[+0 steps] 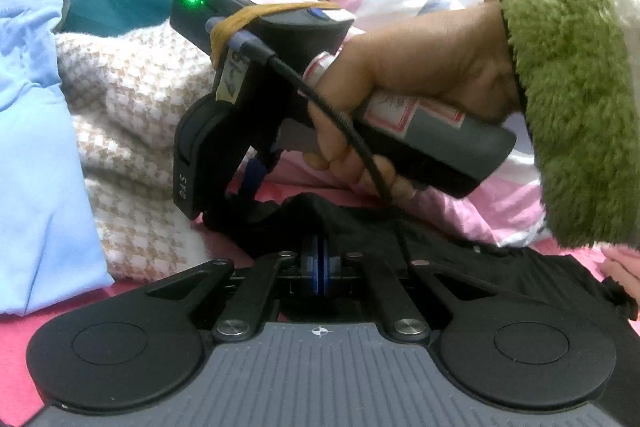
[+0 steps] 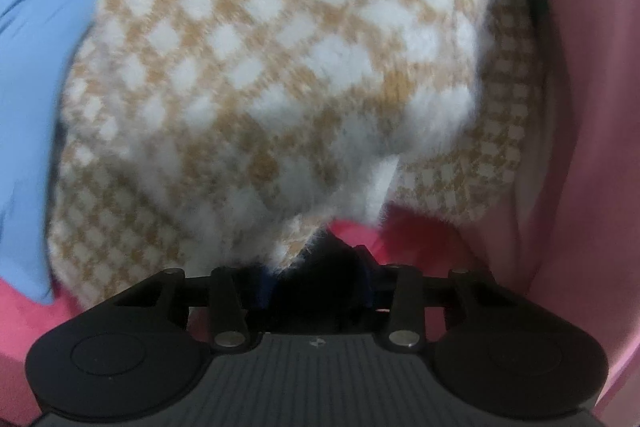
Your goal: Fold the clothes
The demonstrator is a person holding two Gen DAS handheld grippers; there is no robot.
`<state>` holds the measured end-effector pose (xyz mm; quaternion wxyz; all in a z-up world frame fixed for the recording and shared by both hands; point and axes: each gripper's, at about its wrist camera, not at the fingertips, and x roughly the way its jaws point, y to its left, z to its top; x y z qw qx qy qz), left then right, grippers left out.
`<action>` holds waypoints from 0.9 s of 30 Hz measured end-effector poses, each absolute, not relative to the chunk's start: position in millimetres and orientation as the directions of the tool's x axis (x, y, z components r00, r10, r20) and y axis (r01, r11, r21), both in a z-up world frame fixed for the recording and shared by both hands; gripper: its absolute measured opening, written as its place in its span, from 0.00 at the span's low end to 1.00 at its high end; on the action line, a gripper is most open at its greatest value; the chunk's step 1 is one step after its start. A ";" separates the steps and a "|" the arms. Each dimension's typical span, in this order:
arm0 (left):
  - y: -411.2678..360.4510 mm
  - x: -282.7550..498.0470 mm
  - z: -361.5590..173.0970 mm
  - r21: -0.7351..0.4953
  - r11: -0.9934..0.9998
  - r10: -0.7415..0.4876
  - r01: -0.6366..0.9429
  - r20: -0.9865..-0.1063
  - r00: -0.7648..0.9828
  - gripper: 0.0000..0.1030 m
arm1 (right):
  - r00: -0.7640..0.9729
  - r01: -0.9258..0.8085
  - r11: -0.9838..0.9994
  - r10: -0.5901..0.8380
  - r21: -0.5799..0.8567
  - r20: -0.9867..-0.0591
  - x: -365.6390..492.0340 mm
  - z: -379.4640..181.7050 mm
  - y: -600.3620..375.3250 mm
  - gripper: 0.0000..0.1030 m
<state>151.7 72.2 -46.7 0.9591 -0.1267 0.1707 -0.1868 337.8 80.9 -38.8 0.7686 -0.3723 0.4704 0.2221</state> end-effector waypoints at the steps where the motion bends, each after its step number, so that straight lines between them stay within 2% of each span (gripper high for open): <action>1: 72.2 151.4 -46.4 -0.306 0.898 -0.401 0.316 -0.278 0.873 0.00 | 0.457 -0.685 0.640 0.006 -0.348 -0.889 337.5 -37.8 78.6 0.27; 2: 72.2 150.9 -46.2 -0.305 0.898 -0.401 0.316 -0.275 0.874 0.00 | 0.455 -0.678 0.656 0.020 -0.332 -0.890 337.1 -36.8 76.3 0.09; 3: 72.5 149.9 -46.0 -0.304 0.898 -0.400 0.317 -0.271 0.876 0.00 | 0.467 -0.664 0.674 0.036 -0.324 -0.883 335.8 -33.4 73.5 0.04; 7: 71.5 146.9 -45.9 -0.292 0.901 -0.396 0.321 -0.252 0.883 0.00 | 0.507 -0.565 0.799 0.140 -0.206 -0.850 333.5 -7.1 41.1 0.03; 11: 76.5 141.3 -43.5 -0.296 0.902 -0.385 0.315 -0.219 0.897 0.00 | 0.523 -0.433 0.901 0.276 0.028 -0.806 331.3 18.9 -11.3 0.03; 17: 96.9 128.0 -23.6 -0.325 0.913 -0.313 0.247 -0.172 0.934 0.00 | 0.523 -0.288 0.907 0.417 0.306 -0.743 336.7 20.7 -42.3 0.03; 21: 116.1 134.4 -23.3 -0.398 0.906 -0.261 0.147 -0.249 0.933 0.00 | 0.521 -0.269 0.876 0.482 0.400 -0.705 340.7 20.9 -30.5 0.03; 27: 136.7 136.4 -41.4 -0.448 0.894 -0.183 0.002 -0.361 0.914 0.00 | 0.523 -0.259 0.857 0.513 0.446 -0.681 347.4 3.5 -15.9 0.03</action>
